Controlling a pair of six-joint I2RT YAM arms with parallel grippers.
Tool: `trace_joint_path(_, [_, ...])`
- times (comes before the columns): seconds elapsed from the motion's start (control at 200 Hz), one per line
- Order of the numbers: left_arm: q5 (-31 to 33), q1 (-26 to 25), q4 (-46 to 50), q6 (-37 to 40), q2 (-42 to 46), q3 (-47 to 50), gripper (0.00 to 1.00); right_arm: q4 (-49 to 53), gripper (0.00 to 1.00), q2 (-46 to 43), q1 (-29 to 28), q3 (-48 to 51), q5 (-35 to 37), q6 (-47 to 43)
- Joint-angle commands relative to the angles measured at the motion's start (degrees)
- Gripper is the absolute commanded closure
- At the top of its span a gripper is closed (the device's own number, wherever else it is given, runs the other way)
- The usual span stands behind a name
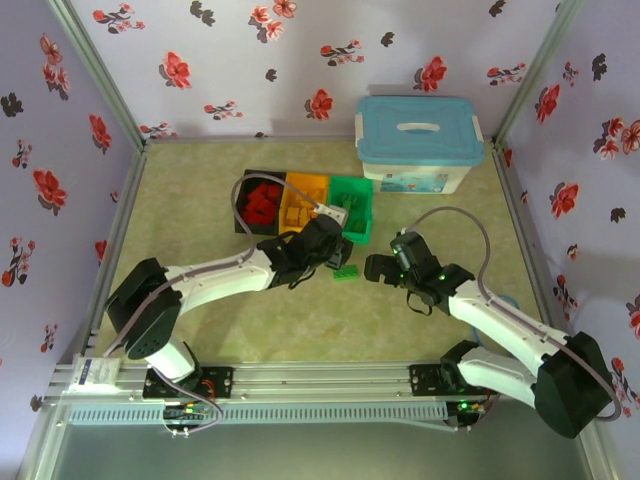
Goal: Sort the legos into containers by color
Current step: Pick up the lego from the center of the table, then place the lego in the container.
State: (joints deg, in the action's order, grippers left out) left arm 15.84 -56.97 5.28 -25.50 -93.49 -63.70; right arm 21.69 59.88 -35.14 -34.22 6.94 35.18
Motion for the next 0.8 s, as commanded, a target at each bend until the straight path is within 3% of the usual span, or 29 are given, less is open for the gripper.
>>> trace_joint_path(0.0, [-2.48, 2.15, 1.18, 1.76, -3.24, -4.50, 0.55, -0.15, 0.01, -1.47, 0.33, 0.99, 1.47, 1.04])
trace_joint_path(0.645, [-10.47, 10.37, 10.95, 4.02, -21.15, -26.12, 0.53, 0.97, 0.01, -3.09, 1.03, 1.05, 2.47, 0.02])
trace_joint_path(0.69, [-10.43, 10.61, 12.31, 4.39, -22.29, -28.12, 0.49, 1.11, 0.01, -3.20, 1.03, 0.95, 2.38, -0.01])
trace_joint_path(0.795, [-10.34, 10.76, 16.30, 4.40, -24.00, -31.96, 0.29, 1.57, 0.01, -3.66, 1.06, 0.79, 2.03, 0.10])
